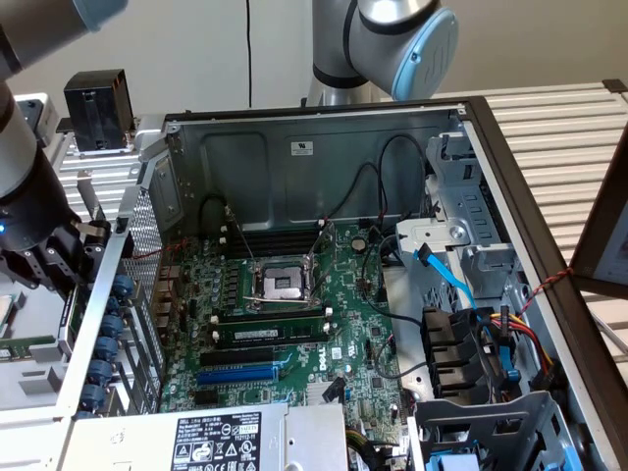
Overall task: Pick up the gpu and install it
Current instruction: 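Pick up the gpu and move the gpu toward the slot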
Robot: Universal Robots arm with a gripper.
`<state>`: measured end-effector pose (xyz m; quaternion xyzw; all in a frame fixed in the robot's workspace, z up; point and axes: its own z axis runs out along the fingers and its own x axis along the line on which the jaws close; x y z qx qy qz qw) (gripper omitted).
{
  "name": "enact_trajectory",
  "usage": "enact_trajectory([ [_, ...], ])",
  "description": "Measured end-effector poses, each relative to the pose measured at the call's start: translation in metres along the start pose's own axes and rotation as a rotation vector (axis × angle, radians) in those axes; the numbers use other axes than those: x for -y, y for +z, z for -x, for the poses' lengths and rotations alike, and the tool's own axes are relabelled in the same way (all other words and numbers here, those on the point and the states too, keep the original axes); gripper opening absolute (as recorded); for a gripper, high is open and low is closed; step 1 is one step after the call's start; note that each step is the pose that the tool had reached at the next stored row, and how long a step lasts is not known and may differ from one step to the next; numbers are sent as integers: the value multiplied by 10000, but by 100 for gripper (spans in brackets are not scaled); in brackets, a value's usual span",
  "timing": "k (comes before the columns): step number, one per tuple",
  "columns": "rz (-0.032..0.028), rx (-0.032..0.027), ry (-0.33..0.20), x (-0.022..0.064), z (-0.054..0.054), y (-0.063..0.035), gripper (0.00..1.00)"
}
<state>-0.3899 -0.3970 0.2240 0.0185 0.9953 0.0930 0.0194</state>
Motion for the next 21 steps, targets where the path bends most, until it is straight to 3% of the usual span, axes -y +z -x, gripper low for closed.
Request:
enact_trajectory([
  [7,-60,3,-1,-1,3,1,35],
  [13,-78,4,-2,-1,4,2,35],
  [15,-82,1,-2,-1,3,1,27],
  [21,-82,4,-2,-1,3,2,27],
])
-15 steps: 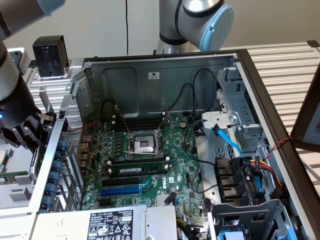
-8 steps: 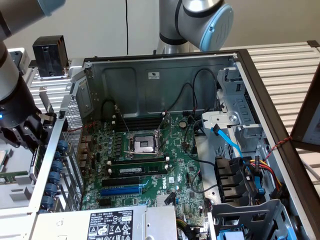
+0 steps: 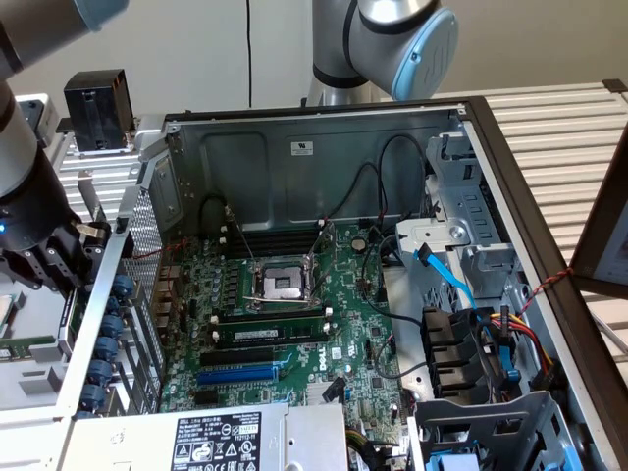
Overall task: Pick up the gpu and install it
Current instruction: 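Pick up the gpu and move the gpu toward the slot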
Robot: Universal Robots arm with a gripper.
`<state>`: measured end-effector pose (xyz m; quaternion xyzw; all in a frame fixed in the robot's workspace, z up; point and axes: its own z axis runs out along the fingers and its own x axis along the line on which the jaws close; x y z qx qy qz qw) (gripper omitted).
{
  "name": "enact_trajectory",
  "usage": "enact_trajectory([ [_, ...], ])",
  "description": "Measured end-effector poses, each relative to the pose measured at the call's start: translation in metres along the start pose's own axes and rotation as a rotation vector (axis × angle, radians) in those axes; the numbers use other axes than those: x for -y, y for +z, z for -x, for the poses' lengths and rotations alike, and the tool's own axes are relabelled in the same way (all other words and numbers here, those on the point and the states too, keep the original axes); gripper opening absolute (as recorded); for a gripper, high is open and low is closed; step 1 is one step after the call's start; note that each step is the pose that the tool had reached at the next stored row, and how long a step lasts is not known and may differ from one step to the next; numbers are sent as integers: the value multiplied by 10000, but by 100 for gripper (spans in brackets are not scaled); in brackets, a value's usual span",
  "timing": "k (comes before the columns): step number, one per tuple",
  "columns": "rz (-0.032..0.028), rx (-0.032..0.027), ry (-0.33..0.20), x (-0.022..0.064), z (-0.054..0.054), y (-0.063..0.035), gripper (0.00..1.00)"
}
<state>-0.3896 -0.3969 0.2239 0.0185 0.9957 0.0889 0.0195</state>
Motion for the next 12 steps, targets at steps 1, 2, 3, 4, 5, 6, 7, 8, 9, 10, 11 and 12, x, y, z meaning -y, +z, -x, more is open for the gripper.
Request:
enact_trajectory([
  [1,0,1,1,0,0,0,27],
  [2,1,3,-2,-1,-1,-2,27],
  [3,3,4,-4,-3,0,-16,27],
  [4,2,1,-7,-8,0,-43,27],
  [5,1,-1,-13,-14,1,-74,27],
  [6,2,-1,-15,-17,2,-93,27],
  [7,1,-3,-18,-20,2,-111,27],
  [8,1,-4,-21,-23,2,-130,27],
  [9,1,-5,-24,-27,3,-150,27],
  [10,2,-4,-29,-33,4,-182,27],
  [11,3,-4,-34,-41,5,-224,27],
  [12,2,-6,-37,-49,7,-268,27],
])
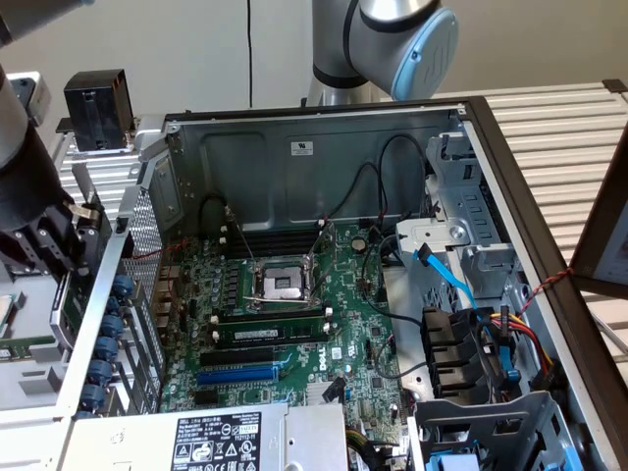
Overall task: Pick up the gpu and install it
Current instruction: 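Pick up the gpu and move the gpu toward the slot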
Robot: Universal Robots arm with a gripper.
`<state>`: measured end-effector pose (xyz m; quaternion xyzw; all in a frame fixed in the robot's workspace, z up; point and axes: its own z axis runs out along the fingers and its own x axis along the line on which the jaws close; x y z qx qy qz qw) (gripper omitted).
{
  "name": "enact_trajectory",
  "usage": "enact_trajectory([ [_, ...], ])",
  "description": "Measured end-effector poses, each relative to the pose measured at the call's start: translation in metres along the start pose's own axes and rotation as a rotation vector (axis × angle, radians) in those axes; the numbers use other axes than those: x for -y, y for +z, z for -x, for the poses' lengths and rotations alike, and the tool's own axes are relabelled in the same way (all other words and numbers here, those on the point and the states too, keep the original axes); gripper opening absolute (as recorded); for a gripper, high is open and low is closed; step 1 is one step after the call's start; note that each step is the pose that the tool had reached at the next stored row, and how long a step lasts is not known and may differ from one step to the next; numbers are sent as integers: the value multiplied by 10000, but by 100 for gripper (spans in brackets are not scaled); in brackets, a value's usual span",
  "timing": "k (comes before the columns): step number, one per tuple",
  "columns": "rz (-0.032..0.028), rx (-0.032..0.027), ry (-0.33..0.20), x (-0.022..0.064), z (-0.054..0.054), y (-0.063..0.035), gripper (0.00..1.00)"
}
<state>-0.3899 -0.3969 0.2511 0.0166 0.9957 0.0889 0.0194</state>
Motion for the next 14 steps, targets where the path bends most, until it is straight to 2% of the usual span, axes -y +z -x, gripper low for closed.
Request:
enact_trajectory([
  [14,4,-23,-124,-114,20,-629,27],
])
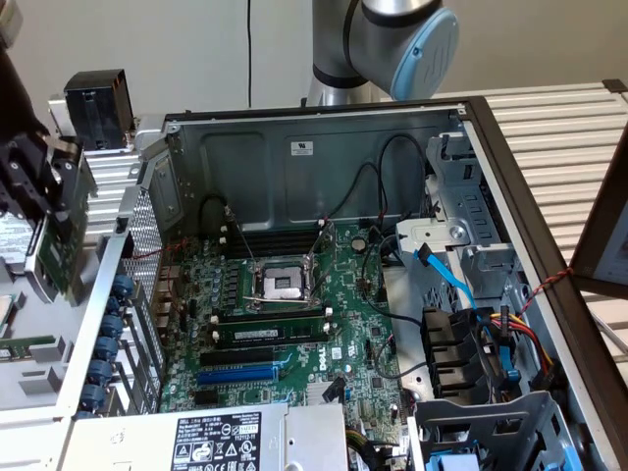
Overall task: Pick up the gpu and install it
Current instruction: 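Pick up the gpu and move the gpu toward the slot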
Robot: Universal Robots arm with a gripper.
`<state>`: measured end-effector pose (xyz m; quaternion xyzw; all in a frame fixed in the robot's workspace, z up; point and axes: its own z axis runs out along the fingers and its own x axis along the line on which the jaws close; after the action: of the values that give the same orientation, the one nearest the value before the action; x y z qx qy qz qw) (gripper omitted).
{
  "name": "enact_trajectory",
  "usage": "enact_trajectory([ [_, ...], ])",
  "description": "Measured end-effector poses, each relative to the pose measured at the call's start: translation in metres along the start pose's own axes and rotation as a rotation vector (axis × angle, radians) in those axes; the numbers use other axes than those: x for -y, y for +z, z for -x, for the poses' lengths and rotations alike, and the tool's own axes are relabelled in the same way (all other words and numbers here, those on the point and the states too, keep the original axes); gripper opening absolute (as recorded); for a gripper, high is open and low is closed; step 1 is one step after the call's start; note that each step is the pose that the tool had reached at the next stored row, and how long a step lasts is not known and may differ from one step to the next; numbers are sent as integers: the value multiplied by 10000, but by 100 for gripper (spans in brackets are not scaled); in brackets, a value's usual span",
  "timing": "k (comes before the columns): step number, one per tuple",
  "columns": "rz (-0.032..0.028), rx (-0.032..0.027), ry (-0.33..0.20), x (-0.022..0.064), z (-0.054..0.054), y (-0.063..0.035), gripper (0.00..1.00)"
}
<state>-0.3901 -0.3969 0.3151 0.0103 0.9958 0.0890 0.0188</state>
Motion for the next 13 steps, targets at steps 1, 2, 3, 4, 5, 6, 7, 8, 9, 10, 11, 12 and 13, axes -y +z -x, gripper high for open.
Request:
enact_trajectory([
  [1,1,-1,-6,-8,2,-43,27],
  [2,1,-1,-12,-16,3,-88,27],
  [3,1,-3,-17,-24,5,-134,27],
  [4,1,-3,-19,-32,8,-177,27],
  [5,2,-5,-25,-38,19,-222,27],
  [6,3,-5,-26,-40,43,-269,27],
  [7,10,-5,-25,-36,71,-314,27],
  [8,13,-8,-24,-32,104,-360,27],
  [9,16,-8,-25,-26,139,-406,27],
  [10,18,-11,-24,-19,175,-451,27],
  [11,18,-15,-23,-12,215,-497,27],
  [12,19,-18,-23,-5,254,-542,27],
  [13,18,-24,-21,2,294,-589,27],
])
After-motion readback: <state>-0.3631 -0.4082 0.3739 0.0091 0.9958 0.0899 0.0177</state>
